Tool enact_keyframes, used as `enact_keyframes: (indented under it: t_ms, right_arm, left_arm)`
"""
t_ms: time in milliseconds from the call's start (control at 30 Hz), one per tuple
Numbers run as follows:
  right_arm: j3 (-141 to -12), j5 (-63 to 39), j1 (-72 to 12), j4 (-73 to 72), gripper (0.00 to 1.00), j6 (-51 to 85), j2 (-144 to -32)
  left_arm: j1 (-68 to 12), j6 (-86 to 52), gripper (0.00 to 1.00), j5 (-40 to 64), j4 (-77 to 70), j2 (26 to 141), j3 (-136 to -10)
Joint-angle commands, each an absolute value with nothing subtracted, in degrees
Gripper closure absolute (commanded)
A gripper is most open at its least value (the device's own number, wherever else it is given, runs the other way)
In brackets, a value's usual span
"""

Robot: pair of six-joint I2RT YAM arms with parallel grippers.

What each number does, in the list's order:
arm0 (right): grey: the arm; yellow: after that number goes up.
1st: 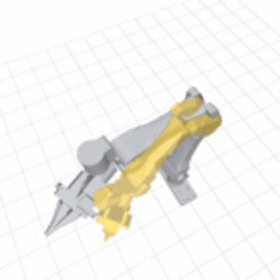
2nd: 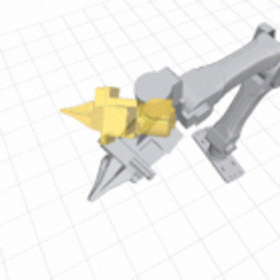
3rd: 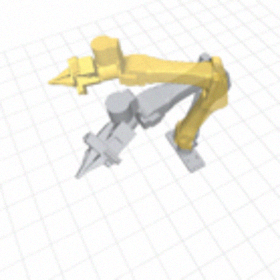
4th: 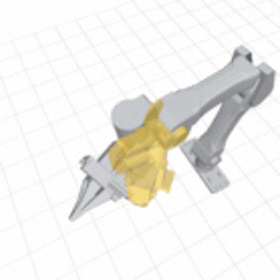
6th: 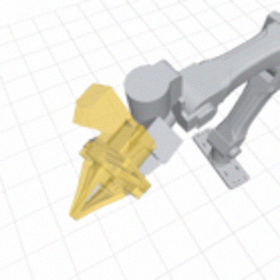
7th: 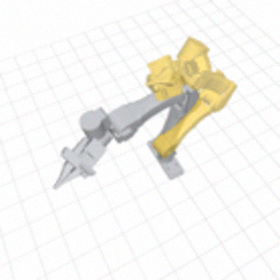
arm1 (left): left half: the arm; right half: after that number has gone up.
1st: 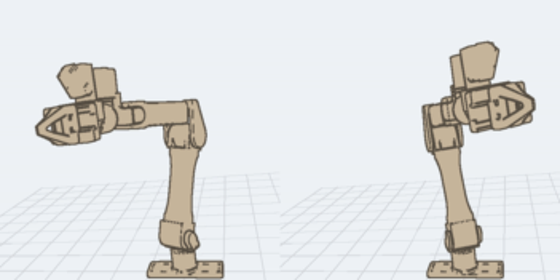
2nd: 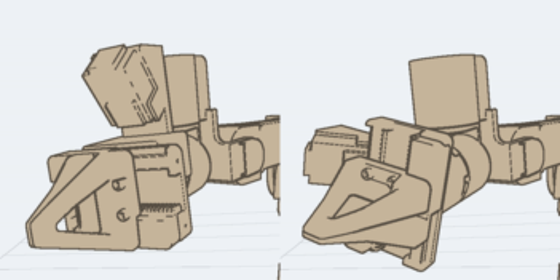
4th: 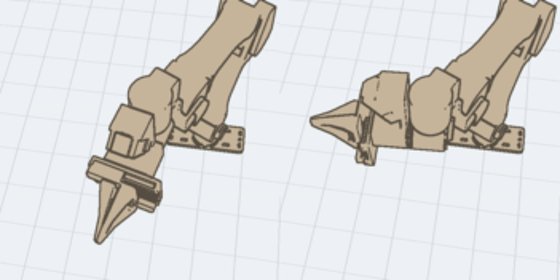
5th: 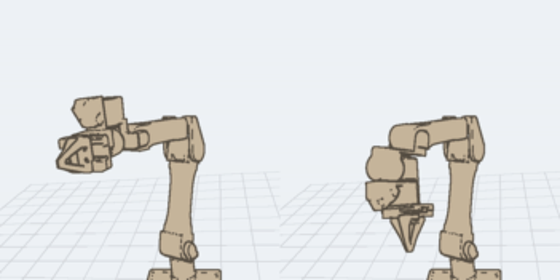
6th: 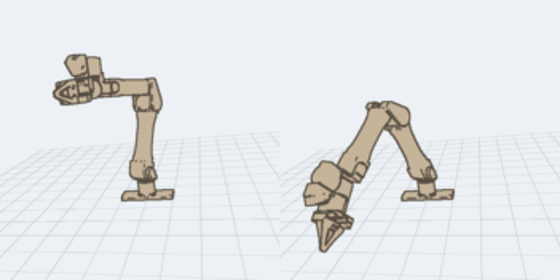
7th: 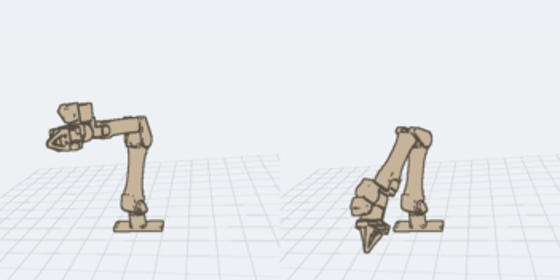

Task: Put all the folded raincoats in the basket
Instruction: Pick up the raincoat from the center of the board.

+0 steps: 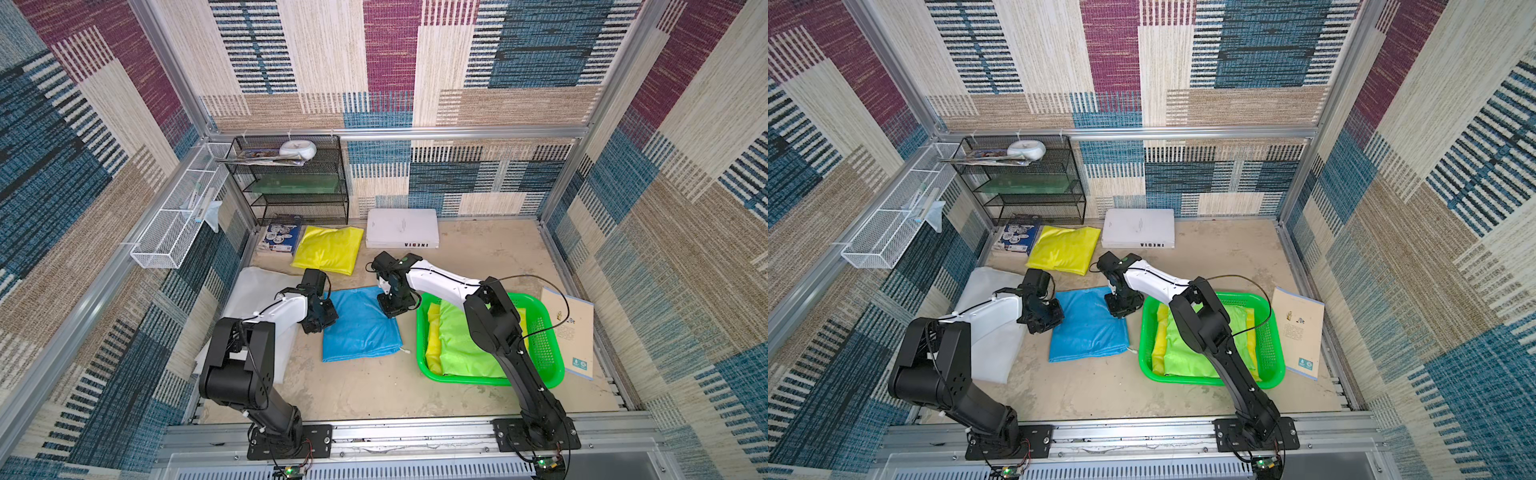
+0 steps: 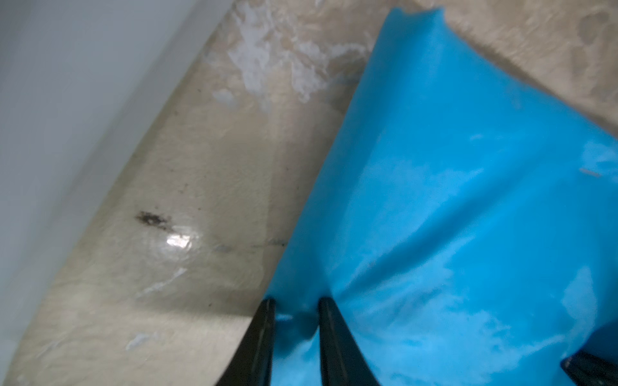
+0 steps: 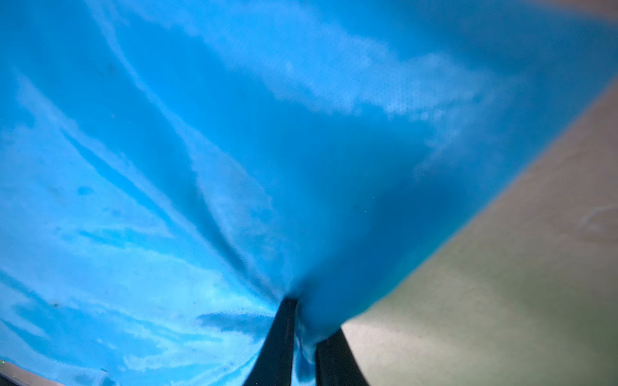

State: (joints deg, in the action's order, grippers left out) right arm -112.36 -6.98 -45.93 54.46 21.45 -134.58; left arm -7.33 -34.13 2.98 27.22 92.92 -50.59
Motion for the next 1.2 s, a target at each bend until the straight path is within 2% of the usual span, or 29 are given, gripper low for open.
enact_keyframes:
  t_ms: [0,300,867,933,1067,1167]
  right_arm:
    - [-111.91,-7.55,-46.00,55.03,0.83,21.45,-135.09]
    - [-111.09,-7.84,-45.98,54.67,0.75,21.53,-134.85]
    - [-110.92,-8.99,-46.01,53.79,0.76,21.45,-134.78]
    - [-110.83,-9.74,-46.00,53.55,0.72,21.53,-134.82]
    - [-110.70,-11.38,-46.01,52.68,0.59,21.53,-134.41]
    - [-110.34,-13.78,-45.97,51.43,0.55,21.45,-133.95]
  left_arm:
    - [-7.21,-34.85,0.74,-2.81,33.46,94.14,-50.24]
    - [-7.21,-35.59,0.67,-3.64,35.30,94.23,-50.30]
    - [-7.21,-37.33,0.72,0.97,35.24,89.53,-46.51]
    - [-7.21,-37.40,0.72,1.02,35.13,88.76,-46.06]
    - [-7.20,-37.44,0.71,1.81,35.65,87.23,-46.36]
    - [-7.24,-37.41,0.71,1.63,36.37,86.36,-46.65]
